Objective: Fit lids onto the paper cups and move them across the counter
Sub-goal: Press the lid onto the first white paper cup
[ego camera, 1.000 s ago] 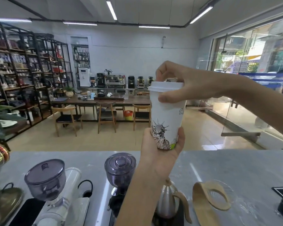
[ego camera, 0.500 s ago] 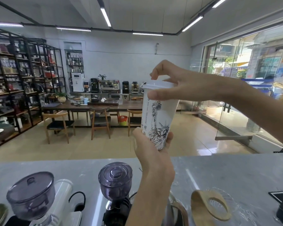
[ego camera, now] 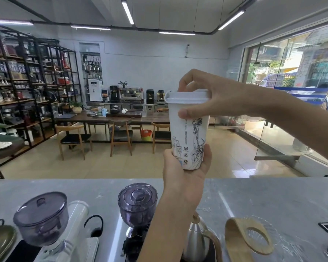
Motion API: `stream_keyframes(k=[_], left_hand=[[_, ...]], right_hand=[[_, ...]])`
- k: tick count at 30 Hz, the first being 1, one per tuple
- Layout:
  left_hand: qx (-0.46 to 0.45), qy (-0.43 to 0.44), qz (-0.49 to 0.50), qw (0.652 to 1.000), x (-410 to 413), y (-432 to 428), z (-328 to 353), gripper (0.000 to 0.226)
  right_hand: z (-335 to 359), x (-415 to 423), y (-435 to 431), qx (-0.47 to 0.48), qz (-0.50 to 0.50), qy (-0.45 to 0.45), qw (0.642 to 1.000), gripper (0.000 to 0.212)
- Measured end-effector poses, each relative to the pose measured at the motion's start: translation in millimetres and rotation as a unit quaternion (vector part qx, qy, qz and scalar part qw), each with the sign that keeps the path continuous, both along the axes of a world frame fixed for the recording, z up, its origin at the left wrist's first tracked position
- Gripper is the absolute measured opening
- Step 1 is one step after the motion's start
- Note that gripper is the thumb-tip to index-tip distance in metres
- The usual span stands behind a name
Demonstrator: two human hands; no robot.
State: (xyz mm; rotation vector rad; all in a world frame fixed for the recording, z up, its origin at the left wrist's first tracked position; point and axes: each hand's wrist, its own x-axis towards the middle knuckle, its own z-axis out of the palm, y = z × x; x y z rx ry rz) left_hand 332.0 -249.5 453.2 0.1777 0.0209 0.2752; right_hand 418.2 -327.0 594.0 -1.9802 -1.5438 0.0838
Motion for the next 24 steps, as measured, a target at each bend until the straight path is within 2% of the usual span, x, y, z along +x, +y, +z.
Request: stream_keyframes(k=[5, 12, 16, 19, 22, 24], left_hand=[[-0.016, -0.016, -0.118, 0.993, -3.5, 8.8, -1.8, 0.038], [0.004, -0.024, -0.219, 0.975, -8.0, 20.4, -2.5, 0.039], [0.0, -0.033, -0.24, 0.97, -8.2, 22.1, -5.9, 0.041], [-0.015, -0.044, -0.192, 0.98, -6.0, 16.6, -7.9, 0.038], [-0.002, -0.029, -0.06, 0.998, 1.0, 4.4, -12.0, 0.035], [0.025, 0.003, 0.036, 0.999, 6.6, -2.4, -15.9, 0.032]], right_hand=[[3.1, 7.2, -10.5, 0.002, 0.042, 0.036, 0.998, 0.04], [-0.1, 15.1, -20.7, 0.026, 0.076, 0.045, 0.996, 0.038], [0.9, 17.5, -23.0, 0.019, 0.092, 0.057, 0.994, 0.039], [3.4, 20.9, -23.5, -0.017, 0.09, 0.071, 0.993, 0.044], [9.9, 14.2, -23.6, -0.077, 0.066, 0.09, 0.991, 0.056], [11.4, 6.1, -20.8, -0.083, 0.031, 0.089, 0.992, 0.064]])
